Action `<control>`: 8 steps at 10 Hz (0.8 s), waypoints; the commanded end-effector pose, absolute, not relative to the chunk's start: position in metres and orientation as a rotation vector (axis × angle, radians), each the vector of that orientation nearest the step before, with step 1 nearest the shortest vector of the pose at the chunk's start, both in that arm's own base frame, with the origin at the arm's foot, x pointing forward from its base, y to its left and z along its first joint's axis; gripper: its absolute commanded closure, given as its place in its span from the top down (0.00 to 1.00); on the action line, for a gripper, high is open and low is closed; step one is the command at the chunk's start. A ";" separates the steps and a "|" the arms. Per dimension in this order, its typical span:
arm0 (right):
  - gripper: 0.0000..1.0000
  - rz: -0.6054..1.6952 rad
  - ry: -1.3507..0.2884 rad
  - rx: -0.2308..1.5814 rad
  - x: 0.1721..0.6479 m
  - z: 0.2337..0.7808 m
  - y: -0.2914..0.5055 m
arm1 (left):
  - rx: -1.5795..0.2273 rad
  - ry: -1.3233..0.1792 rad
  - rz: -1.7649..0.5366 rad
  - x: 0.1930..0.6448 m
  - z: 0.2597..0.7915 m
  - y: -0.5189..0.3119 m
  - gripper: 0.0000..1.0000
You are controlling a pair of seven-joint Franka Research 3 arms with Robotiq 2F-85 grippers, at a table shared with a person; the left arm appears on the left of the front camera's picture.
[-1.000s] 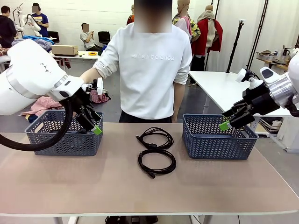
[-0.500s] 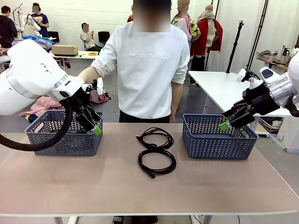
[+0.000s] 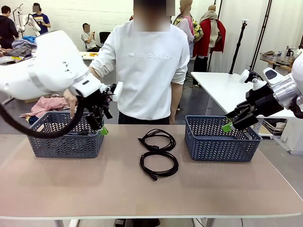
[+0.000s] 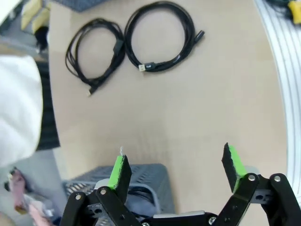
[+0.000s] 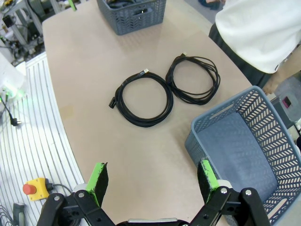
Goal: Organize the cables according to human instructions.
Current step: Pick up a bundle of cables and place it in the basket indicated by the human.
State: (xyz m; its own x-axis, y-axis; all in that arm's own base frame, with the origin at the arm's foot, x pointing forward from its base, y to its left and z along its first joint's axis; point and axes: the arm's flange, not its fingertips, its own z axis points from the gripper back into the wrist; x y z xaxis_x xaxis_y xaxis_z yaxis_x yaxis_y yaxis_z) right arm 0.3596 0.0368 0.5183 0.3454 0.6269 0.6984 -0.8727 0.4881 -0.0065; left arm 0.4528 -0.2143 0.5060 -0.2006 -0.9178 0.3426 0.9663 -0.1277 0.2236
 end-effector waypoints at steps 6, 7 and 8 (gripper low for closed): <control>1.00 1.026 -0.727 0.430 0.362 0.518 0.037 | 0.014 -0.234 -2.340 0.497 0.481 -0.317 1.00; 1.00 1.026 -0.727 0.430 0.362 0.518 0.037 | 0.029 -0.193 -2.385 0.495 0.471 -0.331 1.00; 1.00 1.026 -0.727 0.430 0.362 0.518 0.037 | 0.069 -0.147 -2.416 0.492 0.463 -0.346 1.00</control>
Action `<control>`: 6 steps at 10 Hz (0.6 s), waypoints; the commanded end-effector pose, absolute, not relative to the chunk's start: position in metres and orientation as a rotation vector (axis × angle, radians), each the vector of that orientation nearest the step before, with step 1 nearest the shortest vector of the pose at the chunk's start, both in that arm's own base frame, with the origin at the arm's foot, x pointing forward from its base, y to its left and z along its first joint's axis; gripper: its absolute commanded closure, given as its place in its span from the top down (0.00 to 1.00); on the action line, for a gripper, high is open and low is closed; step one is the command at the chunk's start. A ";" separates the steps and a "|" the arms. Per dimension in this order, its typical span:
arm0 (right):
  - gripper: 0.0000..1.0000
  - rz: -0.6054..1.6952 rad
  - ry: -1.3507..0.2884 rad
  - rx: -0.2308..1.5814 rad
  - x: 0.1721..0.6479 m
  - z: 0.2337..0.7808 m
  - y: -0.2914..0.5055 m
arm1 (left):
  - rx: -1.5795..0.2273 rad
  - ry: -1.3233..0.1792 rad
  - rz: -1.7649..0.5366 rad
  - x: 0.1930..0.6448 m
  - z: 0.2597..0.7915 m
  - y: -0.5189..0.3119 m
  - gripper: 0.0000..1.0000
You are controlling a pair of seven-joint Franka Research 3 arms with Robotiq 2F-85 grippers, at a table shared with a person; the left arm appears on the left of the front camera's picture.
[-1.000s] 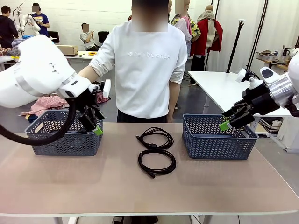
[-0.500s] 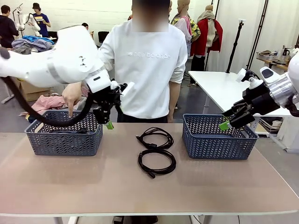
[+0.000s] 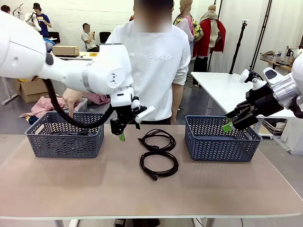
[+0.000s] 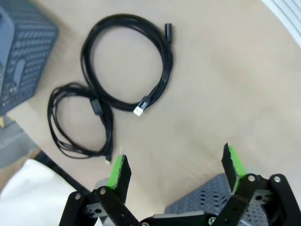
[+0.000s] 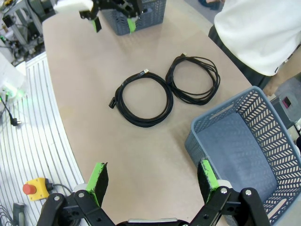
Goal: Organize the cables according to human instructions.
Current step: Pick up a bundle of cables and place it in the basket indicated by the human.
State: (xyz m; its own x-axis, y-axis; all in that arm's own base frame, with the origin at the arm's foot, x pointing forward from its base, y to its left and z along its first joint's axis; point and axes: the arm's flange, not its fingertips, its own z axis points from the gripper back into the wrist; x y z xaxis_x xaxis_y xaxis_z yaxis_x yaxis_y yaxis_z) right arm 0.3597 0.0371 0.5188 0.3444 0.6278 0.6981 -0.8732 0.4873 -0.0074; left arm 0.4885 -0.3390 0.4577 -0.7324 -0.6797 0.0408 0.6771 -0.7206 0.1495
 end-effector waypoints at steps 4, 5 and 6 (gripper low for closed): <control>1.00 1.026 -0.727 0.430 0.362 0.518 0.037 | 0.064 -0.089 -2.502 0.467 0.426 -0.390 1.00; 1.00 1.026 -0.727 0.430 0.362 0.518 0.037 | 0.042 -0.101 -2.516 0.461 0.423 -0.394 1.00; 1.00 1.026 -0.727 0.430 0.362 0.518 0.037 | 0.035 -0.120 -2.521 0.456 0.424 -0.395 1.00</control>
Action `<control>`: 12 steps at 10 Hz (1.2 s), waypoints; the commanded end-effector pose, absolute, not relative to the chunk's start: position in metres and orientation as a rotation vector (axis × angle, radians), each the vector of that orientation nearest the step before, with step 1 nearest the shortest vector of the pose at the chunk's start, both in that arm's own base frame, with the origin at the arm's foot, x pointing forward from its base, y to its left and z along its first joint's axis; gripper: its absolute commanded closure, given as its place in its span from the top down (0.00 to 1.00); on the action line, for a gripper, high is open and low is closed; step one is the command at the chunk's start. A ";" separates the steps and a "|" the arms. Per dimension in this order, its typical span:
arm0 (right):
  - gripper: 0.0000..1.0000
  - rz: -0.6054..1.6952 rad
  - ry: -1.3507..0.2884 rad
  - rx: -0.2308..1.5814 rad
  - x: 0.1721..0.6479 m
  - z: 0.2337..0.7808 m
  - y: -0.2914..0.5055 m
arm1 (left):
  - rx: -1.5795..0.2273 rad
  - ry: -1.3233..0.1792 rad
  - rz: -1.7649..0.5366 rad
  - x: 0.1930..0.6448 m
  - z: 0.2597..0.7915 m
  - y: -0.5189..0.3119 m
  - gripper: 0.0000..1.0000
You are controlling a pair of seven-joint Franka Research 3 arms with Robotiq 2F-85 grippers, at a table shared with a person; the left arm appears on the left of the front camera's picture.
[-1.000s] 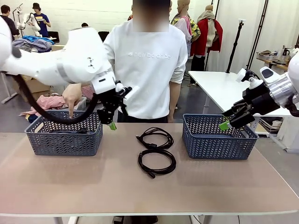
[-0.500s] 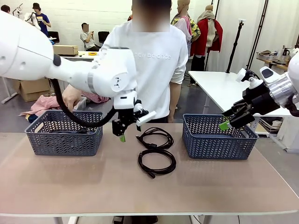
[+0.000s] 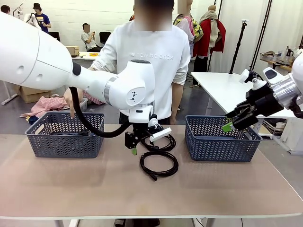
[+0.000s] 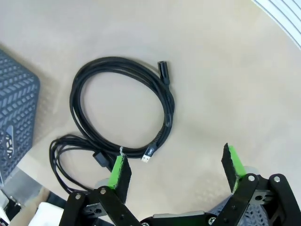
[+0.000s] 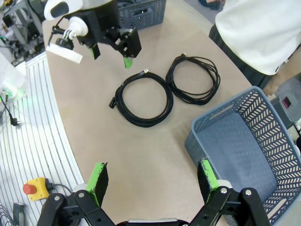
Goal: Organize the cables according to human instructions.
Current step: Pick up a bundle of cables and place it in the basket indicated by the human.
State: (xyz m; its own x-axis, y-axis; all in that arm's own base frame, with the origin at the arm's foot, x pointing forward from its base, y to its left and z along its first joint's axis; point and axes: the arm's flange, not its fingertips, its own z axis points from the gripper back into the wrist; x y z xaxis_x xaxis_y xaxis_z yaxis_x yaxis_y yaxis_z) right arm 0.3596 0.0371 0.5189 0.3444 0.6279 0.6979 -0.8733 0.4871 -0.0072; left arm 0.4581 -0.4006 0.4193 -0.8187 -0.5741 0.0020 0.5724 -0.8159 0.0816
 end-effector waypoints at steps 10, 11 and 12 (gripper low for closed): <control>1.00 1.026 -0.727 0.430 0.362 0.518 0.037 | 0.040 -0.085 -2.558 0.454 0.394 -0.403 1.00; 1.00 1.026 -0.727 0.430 0.362 0.518 0.037 | 0.044 -0.063 -2.584 0.452 0.386 -0.407 1.00; 1.00 1.026 -0.727 0.430 0.362 0.518 0.037 | 0.048 -0.045 -2.618 0.450 0.378 -0.411 1.00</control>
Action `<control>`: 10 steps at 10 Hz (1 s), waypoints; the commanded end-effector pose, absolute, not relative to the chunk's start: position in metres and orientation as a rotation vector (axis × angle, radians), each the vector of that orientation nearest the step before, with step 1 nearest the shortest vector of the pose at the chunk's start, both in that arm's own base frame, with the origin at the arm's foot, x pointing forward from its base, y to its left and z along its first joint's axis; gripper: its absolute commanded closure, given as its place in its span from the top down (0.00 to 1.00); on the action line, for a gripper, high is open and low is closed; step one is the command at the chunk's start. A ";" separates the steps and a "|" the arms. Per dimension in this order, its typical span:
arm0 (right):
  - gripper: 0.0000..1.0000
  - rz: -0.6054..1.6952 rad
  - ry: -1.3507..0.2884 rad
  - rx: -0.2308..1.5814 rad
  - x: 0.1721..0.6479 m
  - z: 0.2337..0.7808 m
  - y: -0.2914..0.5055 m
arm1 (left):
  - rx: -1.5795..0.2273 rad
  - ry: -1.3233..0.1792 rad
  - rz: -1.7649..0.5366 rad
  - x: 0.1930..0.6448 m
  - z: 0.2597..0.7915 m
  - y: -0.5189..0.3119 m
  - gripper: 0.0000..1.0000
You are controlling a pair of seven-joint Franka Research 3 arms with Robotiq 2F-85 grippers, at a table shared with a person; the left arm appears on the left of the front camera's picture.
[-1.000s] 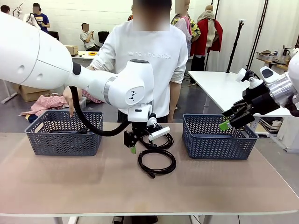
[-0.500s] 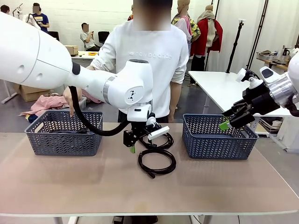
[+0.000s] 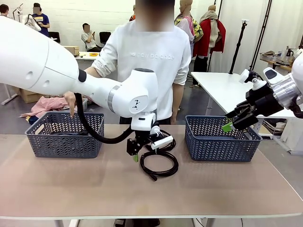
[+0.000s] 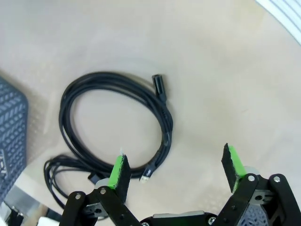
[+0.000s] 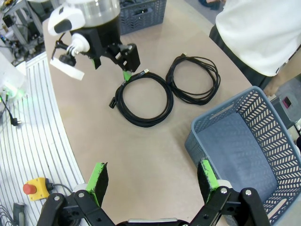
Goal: Organize the cables according to human instructions.
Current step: Pick up a bundle of cables and place it in the basket indicated by the human.
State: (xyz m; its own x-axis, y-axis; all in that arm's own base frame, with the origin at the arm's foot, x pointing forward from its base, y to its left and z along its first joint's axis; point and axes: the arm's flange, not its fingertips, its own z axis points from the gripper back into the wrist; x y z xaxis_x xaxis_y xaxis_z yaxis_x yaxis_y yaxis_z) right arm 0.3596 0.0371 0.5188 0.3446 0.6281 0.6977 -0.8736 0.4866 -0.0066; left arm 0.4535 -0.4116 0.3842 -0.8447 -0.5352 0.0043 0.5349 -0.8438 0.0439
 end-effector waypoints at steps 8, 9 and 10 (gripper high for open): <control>1.00 1.026 -0.727 0.430 0.362 0.518 0.037 | 0.027 -0.047 -2.666 0.461 0.335 -0.408 1.00; 1.00 1.026 -0.727 0.430 0.362 0.518 0.037 | 0.029 -0.042 -2.666 0.465 0.332 -0.407 1.00; 1.00 1.026 -0.727 0.430 0.362 0.518 0.037 | 0.029 -0.047 -2.660 0.468 0.331 -0.406 1.00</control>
